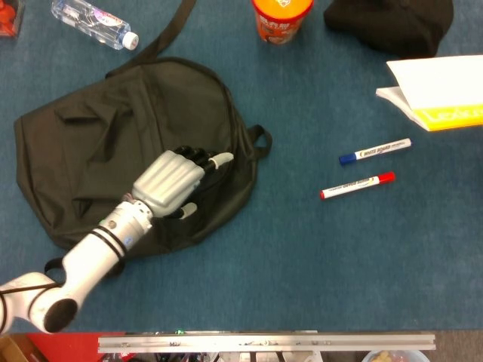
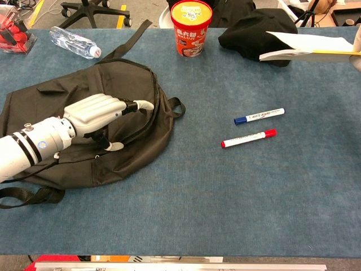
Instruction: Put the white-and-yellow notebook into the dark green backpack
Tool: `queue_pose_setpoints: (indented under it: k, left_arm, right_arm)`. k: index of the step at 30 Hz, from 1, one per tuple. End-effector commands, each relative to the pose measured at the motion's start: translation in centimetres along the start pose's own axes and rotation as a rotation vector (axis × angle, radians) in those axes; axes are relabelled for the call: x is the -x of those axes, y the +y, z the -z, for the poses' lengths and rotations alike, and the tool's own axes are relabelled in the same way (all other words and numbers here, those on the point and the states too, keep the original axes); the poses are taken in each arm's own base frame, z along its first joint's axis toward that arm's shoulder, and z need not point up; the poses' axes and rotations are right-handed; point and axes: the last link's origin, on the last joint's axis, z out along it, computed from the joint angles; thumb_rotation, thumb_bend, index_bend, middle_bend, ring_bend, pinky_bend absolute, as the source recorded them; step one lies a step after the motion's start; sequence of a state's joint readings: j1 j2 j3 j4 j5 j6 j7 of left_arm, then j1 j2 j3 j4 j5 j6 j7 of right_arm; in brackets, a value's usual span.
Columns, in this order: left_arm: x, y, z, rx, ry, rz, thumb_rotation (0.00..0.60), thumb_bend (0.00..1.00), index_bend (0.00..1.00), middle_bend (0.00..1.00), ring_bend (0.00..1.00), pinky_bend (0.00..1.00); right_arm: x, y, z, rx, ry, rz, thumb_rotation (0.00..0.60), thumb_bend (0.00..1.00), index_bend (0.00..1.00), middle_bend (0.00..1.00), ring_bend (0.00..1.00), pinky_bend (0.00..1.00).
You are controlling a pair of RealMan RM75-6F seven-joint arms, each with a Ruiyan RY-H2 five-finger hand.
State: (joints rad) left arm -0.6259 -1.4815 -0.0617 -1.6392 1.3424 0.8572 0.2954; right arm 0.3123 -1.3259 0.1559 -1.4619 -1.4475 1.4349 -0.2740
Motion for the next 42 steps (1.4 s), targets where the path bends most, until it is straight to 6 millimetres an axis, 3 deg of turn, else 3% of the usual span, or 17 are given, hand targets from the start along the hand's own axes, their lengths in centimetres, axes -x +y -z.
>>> queue_pose_setpoints:
  k: [1, 7, 17, 22, 32, 42]
  left_arm:
    - [0.5, 1.4, -1.0, -0.010, 0.006, 0.013, 0.600, 0.22, 0.06, 0.16, 0.17, 0.23]
    - [1.0, 2.4, -2.2, -0.047, 0.016, -0.003, 0.600, 0.22, 0.00, 0.09, 0.12, 0.23]
    - [1.8, 2.3, -3.2, -0.134, 0.012, -0.037, 0.600, 0.21, 0.00, 0.00, 0.00, 0.18]
    - [1.4, 2.3, -2.8, -0.159, 0.033, -0.047, 0.600, 0.20, 0.00, 0.00, 0.00, 0.11]
    - [0.6, 2.5, -1.3, -0.162, 0.060, -0.033, 0.600, 0.20, 0.00, 0.00, 0.00, 0.11]
    - [2.3, 3.5, -2.8, -0.174, 0.046, -0.071, 0.600, 0.20, 0.00, 0.00, 0.00, 0.10]
  right_arm:
    - [0.0, 0.1, 0.0, 0.002, 0.000, -0.001, 0.600, 0.54, 0.78, 0.65, 0.49, 0.54]
    - [-0.1, 0.3, 0.1, 0.004, 0.001, -0.008, 0.600, 0.54, 0.79, 0.65, 0.49, 0.54]
    - [-0.2, 0.5, 0.2, 0.008, 0.001, -0.012, 0.600, 0.54, 0.79, 0.65, 0.49, 0.54]
    - [-0.3, 0.6, 0.2, 0.009, 0.005, -0.014, 0.600, 0.54, 0.79, 0.65, 0.49, 0.54]
    - [-0.4, 0.4, 0.3, 0.003, 0.003, -0.022, 0.600, 0.54, 0.80, 0.65, 0.49, 0.54]
    - [-0.7, 0.5, 0.5, 0.011, 0.004, -0.024, 0.600, 0.54, 0.80, 0.65, 0.49, 0.54]
